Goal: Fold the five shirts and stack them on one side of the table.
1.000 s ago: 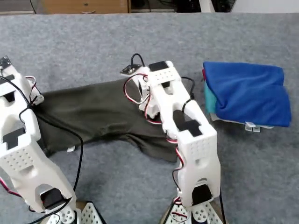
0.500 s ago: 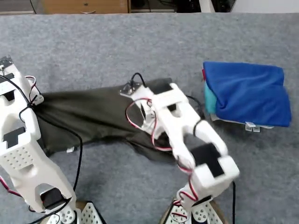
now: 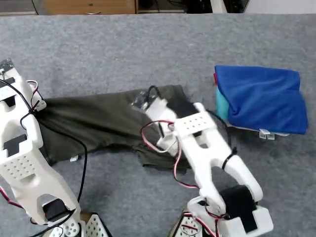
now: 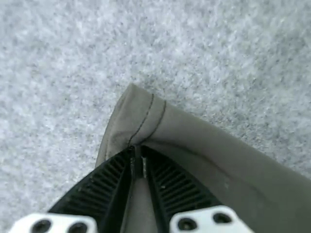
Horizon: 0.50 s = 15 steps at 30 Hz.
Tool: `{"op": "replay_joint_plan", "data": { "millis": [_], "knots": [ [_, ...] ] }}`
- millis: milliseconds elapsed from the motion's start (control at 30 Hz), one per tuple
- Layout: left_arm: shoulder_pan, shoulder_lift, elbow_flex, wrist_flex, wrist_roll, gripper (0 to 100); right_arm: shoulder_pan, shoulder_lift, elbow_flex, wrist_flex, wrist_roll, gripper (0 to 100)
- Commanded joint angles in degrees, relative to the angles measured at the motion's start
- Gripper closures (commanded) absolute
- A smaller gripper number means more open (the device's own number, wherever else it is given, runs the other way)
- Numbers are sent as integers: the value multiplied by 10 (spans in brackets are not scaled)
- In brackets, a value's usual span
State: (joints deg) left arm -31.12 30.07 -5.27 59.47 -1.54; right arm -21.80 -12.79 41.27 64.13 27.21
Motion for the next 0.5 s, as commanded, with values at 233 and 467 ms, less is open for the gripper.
{"op": "replay_joint_plan", "data": {
  "millis": [233, 467],
  "knots": [
    [-6, 1, -16, 2, -5, 980, 87, 190, -276, -80, -4, 992],
    [-7, 1, -15, 3, -5, 980, 96, 517, -655, 37, -24, 995]
  ]
}}
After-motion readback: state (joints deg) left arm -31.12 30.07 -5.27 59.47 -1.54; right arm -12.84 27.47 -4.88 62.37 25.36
